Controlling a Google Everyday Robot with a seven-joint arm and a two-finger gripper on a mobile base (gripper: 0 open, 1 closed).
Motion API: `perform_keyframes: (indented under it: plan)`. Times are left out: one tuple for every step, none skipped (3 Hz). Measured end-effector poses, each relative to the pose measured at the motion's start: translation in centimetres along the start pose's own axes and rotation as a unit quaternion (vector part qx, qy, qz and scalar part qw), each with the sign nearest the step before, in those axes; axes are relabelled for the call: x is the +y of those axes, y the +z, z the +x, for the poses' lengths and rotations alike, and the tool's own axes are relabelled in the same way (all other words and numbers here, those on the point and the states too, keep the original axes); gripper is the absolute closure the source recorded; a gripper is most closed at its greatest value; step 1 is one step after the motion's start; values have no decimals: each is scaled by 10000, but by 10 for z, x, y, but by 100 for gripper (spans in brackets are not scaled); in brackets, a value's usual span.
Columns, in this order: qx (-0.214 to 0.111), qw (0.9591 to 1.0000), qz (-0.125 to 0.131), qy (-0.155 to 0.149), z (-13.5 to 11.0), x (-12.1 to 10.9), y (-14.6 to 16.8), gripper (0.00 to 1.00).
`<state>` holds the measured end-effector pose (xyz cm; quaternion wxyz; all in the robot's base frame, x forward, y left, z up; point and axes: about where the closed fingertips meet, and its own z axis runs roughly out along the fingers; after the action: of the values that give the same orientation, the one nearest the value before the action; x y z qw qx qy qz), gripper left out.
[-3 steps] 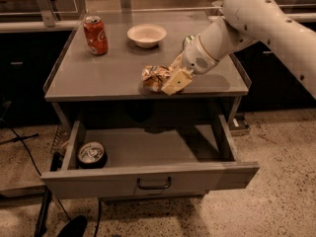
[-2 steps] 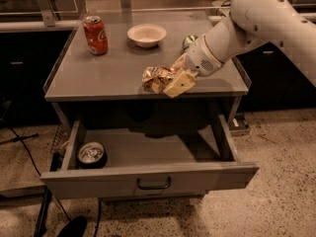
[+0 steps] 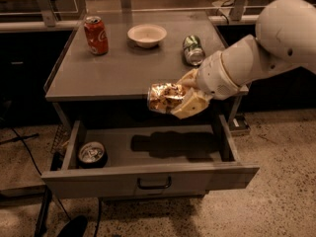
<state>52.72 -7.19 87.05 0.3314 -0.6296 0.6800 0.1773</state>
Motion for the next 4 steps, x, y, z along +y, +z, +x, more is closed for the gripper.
perform_keyframes:
  plan:
    - [-33, 9999, 53, -158, 16, 16, 11, 100]
    - [-177, 9990, 138, -388, 34, 15, 42, 100]
    - [-177, 9990, 138, -388, 34, 15, 42, 100]
    - [-194, 9990, 69, -406, 42, 17, 55, 100]
